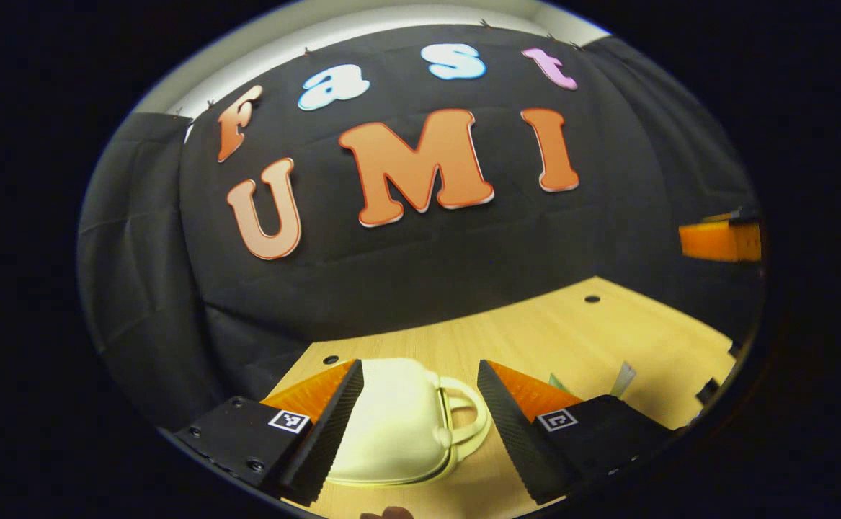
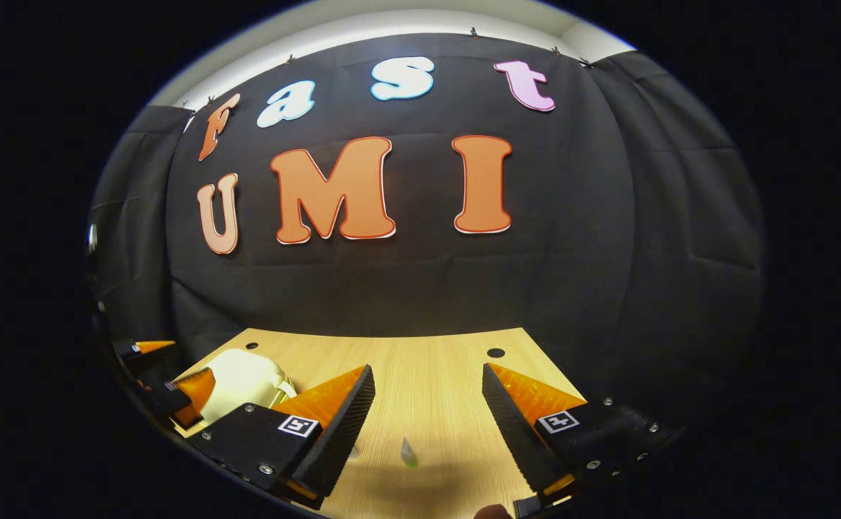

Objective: First open the suitcase, pack the skin care products into it, and then close the suitcase.

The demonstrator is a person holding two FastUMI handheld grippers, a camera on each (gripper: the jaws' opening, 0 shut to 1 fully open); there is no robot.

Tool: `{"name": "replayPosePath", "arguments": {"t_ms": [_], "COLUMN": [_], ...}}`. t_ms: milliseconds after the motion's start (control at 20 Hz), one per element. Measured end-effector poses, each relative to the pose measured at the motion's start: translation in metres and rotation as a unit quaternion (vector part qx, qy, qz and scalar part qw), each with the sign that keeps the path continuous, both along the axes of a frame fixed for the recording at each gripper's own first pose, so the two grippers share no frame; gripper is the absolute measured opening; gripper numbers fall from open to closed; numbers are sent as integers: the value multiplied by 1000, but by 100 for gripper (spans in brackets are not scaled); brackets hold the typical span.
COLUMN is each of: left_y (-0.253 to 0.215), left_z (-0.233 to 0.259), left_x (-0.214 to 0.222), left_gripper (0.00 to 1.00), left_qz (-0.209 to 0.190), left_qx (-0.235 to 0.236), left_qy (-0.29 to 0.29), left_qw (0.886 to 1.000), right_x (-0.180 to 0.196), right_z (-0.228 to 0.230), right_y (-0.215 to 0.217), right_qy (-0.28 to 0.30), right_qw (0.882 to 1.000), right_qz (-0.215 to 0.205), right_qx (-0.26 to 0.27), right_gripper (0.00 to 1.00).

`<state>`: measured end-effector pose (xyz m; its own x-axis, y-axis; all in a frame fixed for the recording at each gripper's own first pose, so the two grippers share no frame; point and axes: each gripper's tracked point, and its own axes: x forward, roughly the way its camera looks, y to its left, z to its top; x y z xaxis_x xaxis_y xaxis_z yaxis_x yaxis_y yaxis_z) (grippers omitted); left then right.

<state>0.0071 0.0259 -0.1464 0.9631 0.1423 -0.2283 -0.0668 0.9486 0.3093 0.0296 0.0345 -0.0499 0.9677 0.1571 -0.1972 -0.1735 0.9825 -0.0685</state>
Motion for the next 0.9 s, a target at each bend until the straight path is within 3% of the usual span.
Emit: {"name": "replayPosePath", "arguments": {"t_ms": [250,400,550,700,900], "left_y": [-1,-14,-29,-26,-24], "left_z": [-88,-110,-142,-157,-167], "left_x": [8,6,10,23,44], "left_gripper": [99,98,98,98,98], "left_qz": [-23,-64,-109,-124,-126], "left_qx": [107,211,279,327,364], "left_qy": [100,122,143,162,186], "left_qw": [989,968,943,923,904], "right_x": [1,2,3,5,8], "right_z": [-17,-26,-30,-33,-44], "right_y": [-20,-30,-43,-56,-73], "right_qy": [24,36,41,46,65], "right_qw": [999,999,998,997,995], "right_qz": [-21,-31,-45,-59,-79], "right_qx": [3,3,5,13,21], "right_gripper": [95,95,95,95,95]}}
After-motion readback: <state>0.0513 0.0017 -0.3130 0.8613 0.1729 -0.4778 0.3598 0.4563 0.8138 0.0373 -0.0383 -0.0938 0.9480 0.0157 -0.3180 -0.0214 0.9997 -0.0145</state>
